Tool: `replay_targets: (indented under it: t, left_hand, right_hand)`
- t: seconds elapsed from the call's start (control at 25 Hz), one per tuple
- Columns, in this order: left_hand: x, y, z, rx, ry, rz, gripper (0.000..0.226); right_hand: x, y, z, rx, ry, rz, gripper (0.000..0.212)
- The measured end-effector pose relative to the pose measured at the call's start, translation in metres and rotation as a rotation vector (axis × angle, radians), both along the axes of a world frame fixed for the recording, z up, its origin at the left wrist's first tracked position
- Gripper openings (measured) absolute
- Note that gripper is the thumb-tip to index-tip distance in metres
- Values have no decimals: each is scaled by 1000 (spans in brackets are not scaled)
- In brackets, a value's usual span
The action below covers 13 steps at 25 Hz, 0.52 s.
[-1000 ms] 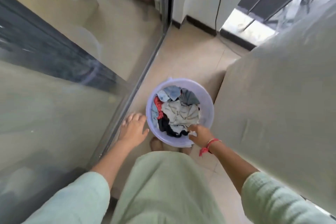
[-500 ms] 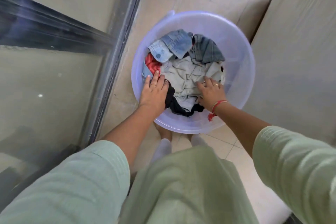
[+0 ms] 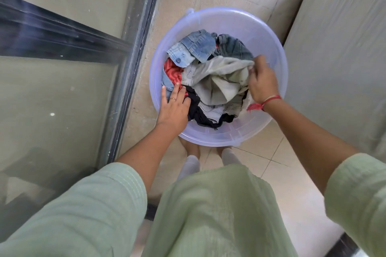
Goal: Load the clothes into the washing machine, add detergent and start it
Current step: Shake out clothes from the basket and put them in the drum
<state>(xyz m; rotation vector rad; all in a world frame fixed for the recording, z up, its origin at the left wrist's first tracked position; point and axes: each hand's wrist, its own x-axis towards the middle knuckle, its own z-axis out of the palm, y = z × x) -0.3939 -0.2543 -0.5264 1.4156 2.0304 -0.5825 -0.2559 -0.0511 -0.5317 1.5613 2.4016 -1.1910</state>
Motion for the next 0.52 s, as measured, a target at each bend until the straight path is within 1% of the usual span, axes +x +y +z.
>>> replay_targets:
  t: [0.12, 0.2, 0.24, 0.28, 0.32, 0.36, 0.4, 0.44, 0.48, 0.52]
  left_hand:
    - [2, -8, 6, 132, -64, 113, 65]
    - [1, -10, 10, 258, -193, 278, 70]
    - [0, -9, 13, 323, -266, 393, 70]
    - [-1, -8, 18, 393, -317, 501, 72]
    - [-2, -6, 24, 447, -349, 597, 77]
    - [-3, -2, 35, 488, -373, 669, 88]
    - [-4, 3, 48, 517, -403, 703, 101]
    - [-5, 8, 63, 531, -434, 695, 114]
    - [-7, 13, 77, 525, -466, 651, 121]
    - [-8, 17, 91, 508, -497, 583, 118]
  right_hand:
    - [-8, 20, 35, 43, 326, -329, 15]
    - [-13, 25, 62, 8, 572, -534, 19]
    - [-15, 24, 74, 1, 648, -560, 21]
    - [-17, 18, 86, 2, 677, -542, 22]
    - [-17, 8, 98, 5, 683, -495, 22]
    - [-17, -3, 111, 11, 682, -437, 22]
    - [-18, -14, 125, 17, 679, -392, 22]
    - [-18, -21, 139, 33, 677, -366, 22]
    - [-19, -26, 159, 54, 681, -356, 21]
    - [-19, -27, 179, 87, 693, -347, 19]
